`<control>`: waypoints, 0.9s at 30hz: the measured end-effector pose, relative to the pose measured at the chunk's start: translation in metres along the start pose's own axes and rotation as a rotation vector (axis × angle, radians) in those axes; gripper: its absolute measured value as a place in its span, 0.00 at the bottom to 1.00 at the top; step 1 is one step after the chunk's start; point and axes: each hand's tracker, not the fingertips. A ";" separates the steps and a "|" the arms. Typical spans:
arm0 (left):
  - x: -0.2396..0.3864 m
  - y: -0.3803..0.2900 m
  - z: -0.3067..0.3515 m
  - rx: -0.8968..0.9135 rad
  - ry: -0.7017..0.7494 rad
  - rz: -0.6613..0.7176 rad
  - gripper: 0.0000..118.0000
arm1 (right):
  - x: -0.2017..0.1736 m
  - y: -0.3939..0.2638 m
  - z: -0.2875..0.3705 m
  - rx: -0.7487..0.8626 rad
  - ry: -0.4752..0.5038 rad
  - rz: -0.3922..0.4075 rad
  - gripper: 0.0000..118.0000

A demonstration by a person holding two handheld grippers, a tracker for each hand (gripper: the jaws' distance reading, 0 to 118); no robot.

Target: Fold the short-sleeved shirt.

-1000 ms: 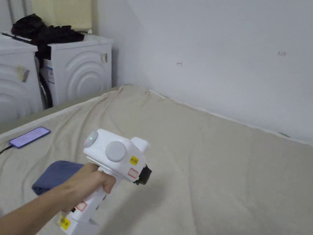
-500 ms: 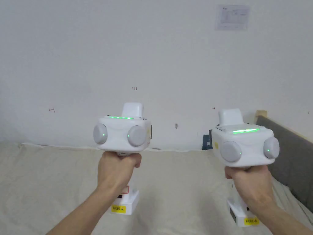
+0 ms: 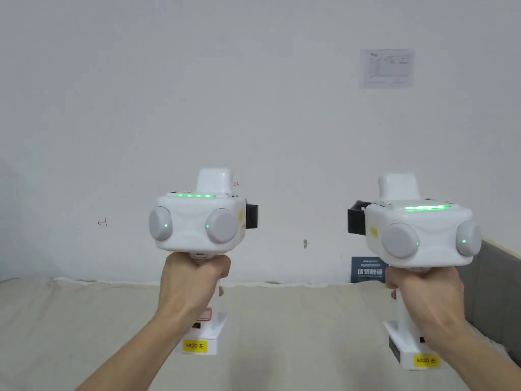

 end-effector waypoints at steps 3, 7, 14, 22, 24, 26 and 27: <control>0.001 0.000 0.005 -0.032 0.129 -0.013 1.00 | -0.001 0.002 -0.001 -0.005 -0.008 -0.025 1.00; 0.003 -0.004 0.014 -0.061 0.073 0.028 1.00 | 0.000 0.003 0.003 -0.017 -0.022 -0.025 1.00; -0.001 0.002 0.028 -0.076 0.097 0.051 1.00 | 0.006 0.003 0.011 0.003 -0.014 -0.003 1.00; 0.004 0.016 0.043 -0.086 0.135 0.032 1.00 | 0.009 0.008 0.022 0.012 -0.003 0.017 1.00; 0.007 0.020 0.044 -0.124 0.206 -0.007 1.00 | 0.010 0.009 0.023 0.005 0.013 0.001 1.00; 0.006 0.019 0.044 -0.096 0.207 -0.006 1.00 | 0.011 0.008 0.024 0.000 0.015 -0.009 1.00; 0.004 0.021 0.048 -0.089 0.168 -0.013 1.00 | 0.013 0.008 0.026 -0.005 0.017 -0.013 1.00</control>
